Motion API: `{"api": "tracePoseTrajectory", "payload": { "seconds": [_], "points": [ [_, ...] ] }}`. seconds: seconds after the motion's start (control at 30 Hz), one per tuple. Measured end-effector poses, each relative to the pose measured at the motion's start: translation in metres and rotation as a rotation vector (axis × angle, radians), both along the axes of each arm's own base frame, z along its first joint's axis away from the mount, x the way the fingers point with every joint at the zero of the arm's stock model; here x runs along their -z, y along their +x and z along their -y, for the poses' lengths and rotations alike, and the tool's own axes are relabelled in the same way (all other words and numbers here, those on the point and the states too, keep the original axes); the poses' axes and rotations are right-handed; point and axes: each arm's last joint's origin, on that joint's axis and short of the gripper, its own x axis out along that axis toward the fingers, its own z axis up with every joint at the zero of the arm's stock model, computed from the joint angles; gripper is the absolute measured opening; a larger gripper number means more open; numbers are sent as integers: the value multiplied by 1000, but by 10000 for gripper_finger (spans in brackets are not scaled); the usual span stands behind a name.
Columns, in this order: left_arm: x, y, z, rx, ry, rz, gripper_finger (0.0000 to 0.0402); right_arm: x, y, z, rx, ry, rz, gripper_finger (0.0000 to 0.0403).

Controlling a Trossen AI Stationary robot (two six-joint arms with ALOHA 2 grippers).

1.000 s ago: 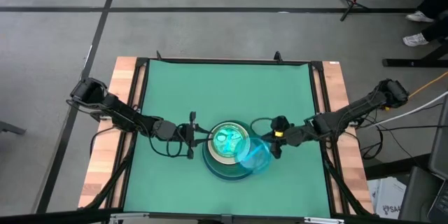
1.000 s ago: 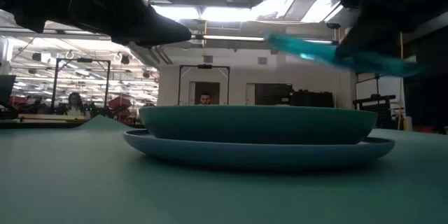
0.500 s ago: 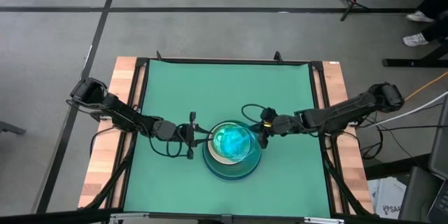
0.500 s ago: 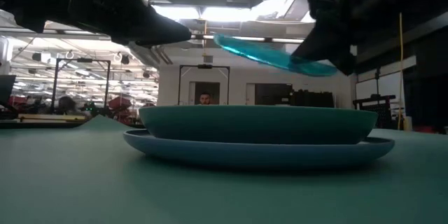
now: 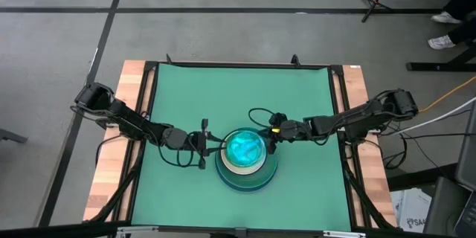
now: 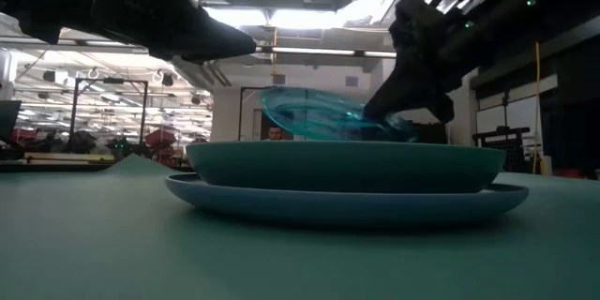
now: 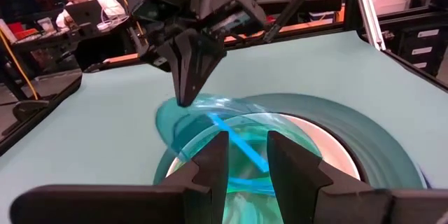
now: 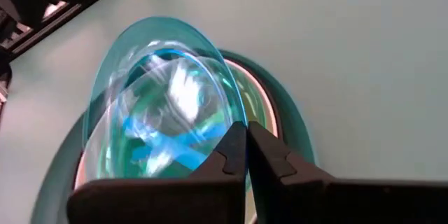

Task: Stack plastic plates
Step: Stack the transparent light blue plate on top of the light blue plate

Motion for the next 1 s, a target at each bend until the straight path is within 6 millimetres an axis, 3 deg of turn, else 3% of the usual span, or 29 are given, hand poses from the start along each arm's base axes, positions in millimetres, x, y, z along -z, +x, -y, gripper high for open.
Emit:
{"api": "tracePoseTrajectory", "payload": {
  "seconds": [0.5,1.0],
  "points": [
    [0,0,0,0,0,0,92,23,12,-2,-2,-8,-21,1],
    [0,0,0,1,-1,1,92,28,14,-4,-46,18,-29,6]
  ]
}}
